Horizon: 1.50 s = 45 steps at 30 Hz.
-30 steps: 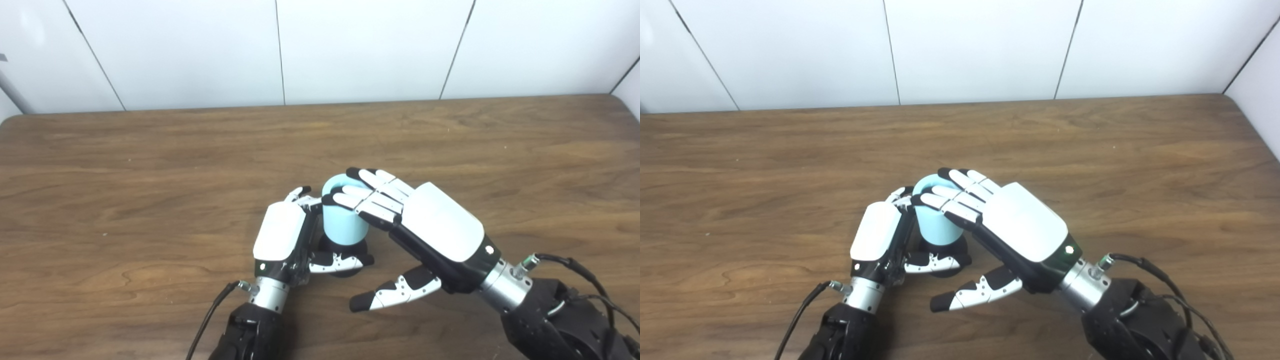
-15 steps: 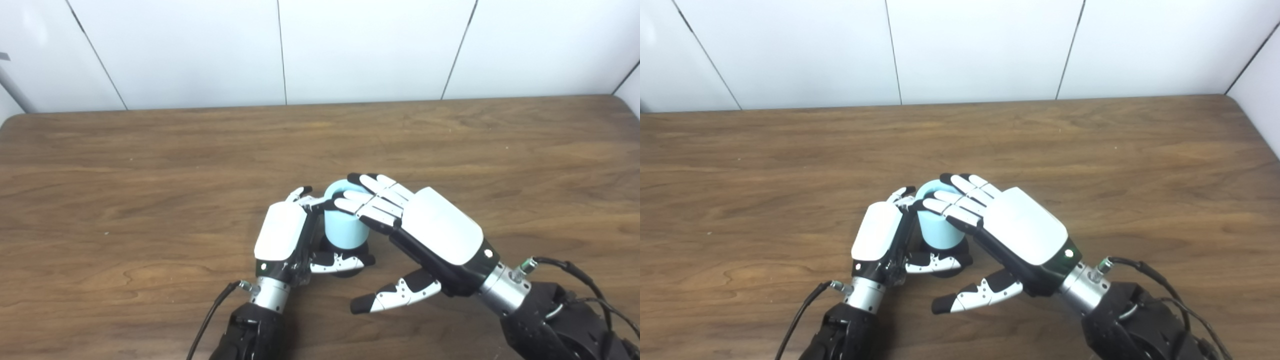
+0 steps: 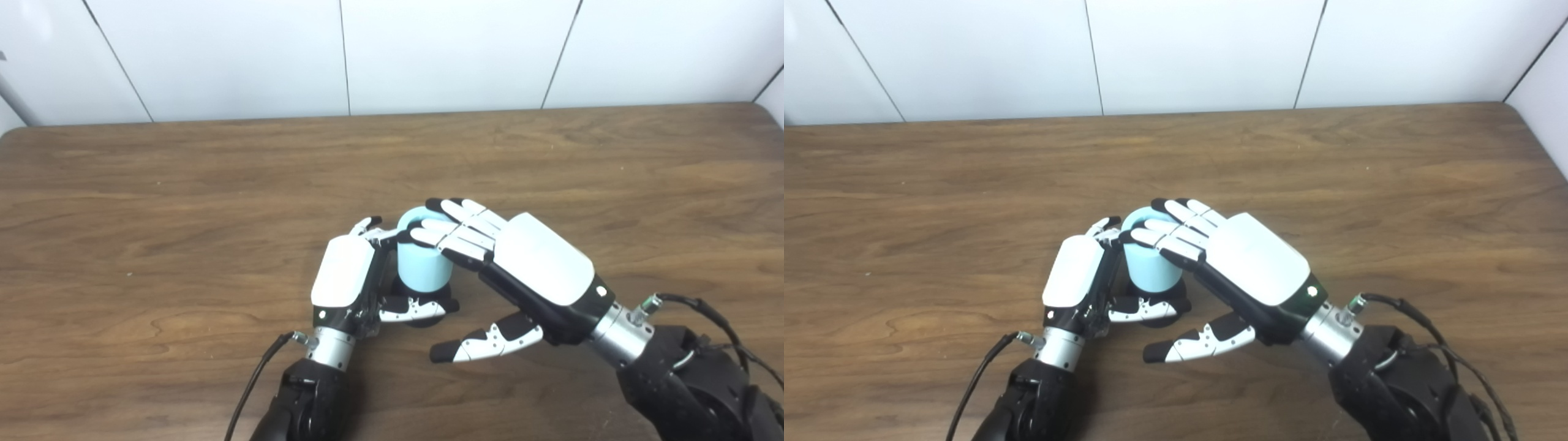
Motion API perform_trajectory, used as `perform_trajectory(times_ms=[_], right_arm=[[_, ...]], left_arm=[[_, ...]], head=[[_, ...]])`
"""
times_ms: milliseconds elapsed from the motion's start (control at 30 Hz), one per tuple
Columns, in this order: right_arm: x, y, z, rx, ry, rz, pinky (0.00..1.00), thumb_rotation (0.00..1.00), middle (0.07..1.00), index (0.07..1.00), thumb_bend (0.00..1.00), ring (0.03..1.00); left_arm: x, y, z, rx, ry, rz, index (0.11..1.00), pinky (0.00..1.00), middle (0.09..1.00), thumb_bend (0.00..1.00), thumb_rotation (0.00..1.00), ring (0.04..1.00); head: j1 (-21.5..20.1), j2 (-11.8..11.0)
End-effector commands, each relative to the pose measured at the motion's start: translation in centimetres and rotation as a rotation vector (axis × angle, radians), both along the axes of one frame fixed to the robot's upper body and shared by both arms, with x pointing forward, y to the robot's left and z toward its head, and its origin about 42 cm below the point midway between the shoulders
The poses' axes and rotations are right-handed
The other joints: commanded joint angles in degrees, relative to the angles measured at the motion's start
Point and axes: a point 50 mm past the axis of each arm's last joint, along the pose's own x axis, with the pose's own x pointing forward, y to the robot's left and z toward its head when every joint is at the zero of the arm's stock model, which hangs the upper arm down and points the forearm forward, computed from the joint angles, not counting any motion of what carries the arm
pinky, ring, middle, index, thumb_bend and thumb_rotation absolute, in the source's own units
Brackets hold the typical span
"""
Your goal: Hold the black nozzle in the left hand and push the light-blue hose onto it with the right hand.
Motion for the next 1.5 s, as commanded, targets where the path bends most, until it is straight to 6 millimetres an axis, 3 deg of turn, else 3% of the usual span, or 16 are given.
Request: perform_trajectory(times_ms=[0,200,333,533,900,933,1000,1067,1133,1233,1467], right_arm=[[0.2,-0.1,1.5,0.022,-0.042,-0.003,0.95,0.85,0.908,0.867,0.54,0.936],[0.3,0.2,2.9,0.044,-0.069,-0.018,0.92,0.94,0.906,0.879,0.54,0.932],[0.4,0.2,3.6,0.048,-0.096,-0.015,0.91,0.90,0.885,0.861,0.53,0.916],[0.5,0.0,4.2,0.061,-0.097,-0.024,0.91,0.94,0.892,0.871,0.54,0.927],[0.7,-0.3,4.2,0.079,-0.082,-0.038,0.91,0.92,0.902,0.872,0.54,0.934],[0.7,-0.3,4.2,0.080,-0.081,-0.039,0.91,0.92,0.905,0.873,0.54,0.935],[0.7,-0.3,4.2,0.081,-0.080,-0.041,0.90,0.92,0.905,0.874,0.54,0.935],[0.7,-0.3,4.1,0.082,-0.078,-0.043,0.90,0.92,0.908,0.876,0.54,0.936],[0.7,-0.3,4.1,0.083,-0.079,-0.045,0.90,0.92,0.905,0.875,0.54,0.935],[0.8,-0.3,4.0,0.083,-0.078,-0.048,0.91,0.92,0.910,0.878,0.53,0.942],[1.0,-0.2,3.7,0.076,-0.074,-0.053,0.94,0.93,0.903,0.889,0.54,0.955]], left_arm=[[-0.8,0.5,-2.1,0.054,0.094,0.002,0.519,0.87,0.431,0.52,0.00,0.621],[-0.8,0.6,-2.3,0.059,0.099,0.004,0.519,0.87,0.432,0.52,0.00,0.622],[-0.8,0.6,-2.4,0.063,0.107,0.006,0.517,0.87,0.440,0.52,0.00,0.629],[-0.7,0.7,-2.6,0.072,0.106,0.008,0.516,0.87,0.447,0.52,0.00,0.630],[-0.2,1.0,-2.2,0.076,0.112,0.011,0.508,0.86,0.478,0.52,0.00,0.643],[-0.2,1.1,-2.1,0.087,0.117,0.008,0.501,0.87,0.490,0.52,0.00,0.660],[-0.1,1.1,-2.0,0.106,0.119,0.005,0.498,0.90,0.622,0.52,0.05,0.698],[0.0,1.2,-2.0,0.119,0.107,0.007,0.651,0.90,0.692,0.83,0.10,0.728],[0.0,1.2,-1.9,0.119,0.098,0.009,0.709,0.90,0.736,0.93,0.15,0.754],[0.2,1.4,-1.7,0.122,0.081,0.014,0.770,0.90,0.784,0.99,0.21,0.788],[1.1,2.0,-0.6,0.134,0.054,0.034,0.835,0.91,0.811,1.00,0.29,0.813]], head=[[-0.01,0.03],[-0.13,0.01],[-0.13,0.01],[-0.13,0.01],[0.02,-0.11],[0.05,-0.17],[0.04,-0.16],[-0.03,-0.16],[0.10,-0.20],[0.24,-0.24],[0.50,-0.34]])
